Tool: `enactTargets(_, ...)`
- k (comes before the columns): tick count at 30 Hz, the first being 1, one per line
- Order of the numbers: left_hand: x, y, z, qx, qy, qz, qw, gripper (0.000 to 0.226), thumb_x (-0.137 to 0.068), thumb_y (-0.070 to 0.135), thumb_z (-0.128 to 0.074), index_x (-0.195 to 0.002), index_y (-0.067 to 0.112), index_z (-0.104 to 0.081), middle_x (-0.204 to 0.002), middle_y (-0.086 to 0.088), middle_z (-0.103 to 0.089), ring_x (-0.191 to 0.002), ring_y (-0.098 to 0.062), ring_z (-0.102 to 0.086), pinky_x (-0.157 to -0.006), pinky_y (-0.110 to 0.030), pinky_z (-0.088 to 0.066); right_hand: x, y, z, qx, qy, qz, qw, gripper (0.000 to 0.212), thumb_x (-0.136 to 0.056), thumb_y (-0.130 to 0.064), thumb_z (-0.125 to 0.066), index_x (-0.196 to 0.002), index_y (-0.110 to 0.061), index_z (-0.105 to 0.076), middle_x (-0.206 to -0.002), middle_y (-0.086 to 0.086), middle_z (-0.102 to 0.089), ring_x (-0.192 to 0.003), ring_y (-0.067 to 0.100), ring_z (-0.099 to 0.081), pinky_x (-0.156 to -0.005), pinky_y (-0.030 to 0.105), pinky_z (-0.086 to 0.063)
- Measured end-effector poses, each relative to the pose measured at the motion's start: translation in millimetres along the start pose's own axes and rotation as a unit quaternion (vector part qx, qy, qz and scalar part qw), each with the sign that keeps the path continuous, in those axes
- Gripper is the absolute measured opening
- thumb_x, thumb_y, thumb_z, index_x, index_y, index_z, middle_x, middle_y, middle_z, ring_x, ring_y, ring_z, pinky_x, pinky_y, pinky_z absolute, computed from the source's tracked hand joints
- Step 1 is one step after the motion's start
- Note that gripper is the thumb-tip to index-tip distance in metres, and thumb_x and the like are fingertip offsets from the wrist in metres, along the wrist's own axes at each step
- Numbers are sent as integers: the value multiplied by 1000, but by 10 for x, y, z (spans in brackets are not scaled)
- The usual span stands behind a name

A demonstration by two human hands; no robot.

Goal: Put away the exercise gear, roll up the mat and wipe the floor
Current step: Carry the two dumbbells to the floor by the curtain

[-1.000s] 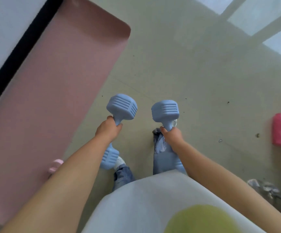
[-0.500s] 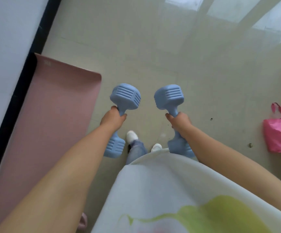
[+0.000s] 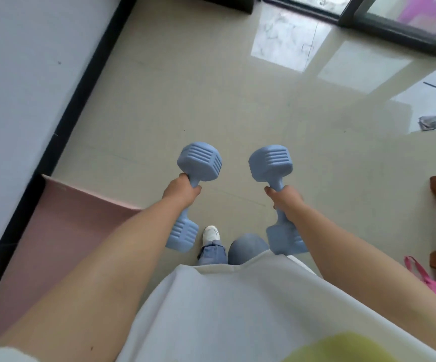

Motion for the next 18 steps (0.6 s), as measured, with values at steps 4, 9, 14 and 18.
enactTargets(4, -714, 680, 579, -8, 2, -1, 1000, 38, -94, 26, -48, -124, 2, -45, -98, -10, -52, -89, -27, -50, -73, -31, -38, -619, -714, 592, -19, -5, 13, 1000, 34, -95, -36, -44, -78, -7, -49, -87, 12, -58, -79, 26, -52, -70, 29, -38)
enactTargets(9, -1664, 1499, 1277, -3, 17, 19, 1000, 39, -95, 27, -47, -126, 4, -45, -116, -15, -58, -90, -26, -48, -74, -30, -36, -1503, -1594, 1328, -27, -14, 36, 999, 31, -93, -34, -47, -87, -4, -51, -86, 12, -58, -76, 26, -52, -62, 28, -37)
enactTargets(14, -2475, 2248, 2003, 16, 25, 48, 998, 40, -95, 26, -47, -128, 3, -44, -118, -17, -58, -92, -28, -49, -74, -30, -35, -2212, -2498, 2091, -23, -34, 42, 998, 23, -92, -28, -48, -88, -5, -48, -85, 12, -56, -77, 25, -50, -63, 29, -37)
enactTargets(18, -3120, 2744, 2580, 34, 35, 50, 998, 39, -95, 25, -48, -126, 2, -44, -107, -16, -55, -87, -24, -44, -73, -30, -34, -2753, -3267, 2644, 11, -30, 66, 997, 22, -92, -28, -47, -86, -6, -48, -85, 12, -56, -78, 25, -50, -70, 29, -37)
Point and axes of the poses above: each hand's wrist, its own x-axis away from the middle knuckle, its own z-axis out of the back of the hand, y = z × x, the point moved 2 cm from there along -x, towards the middle knuckle
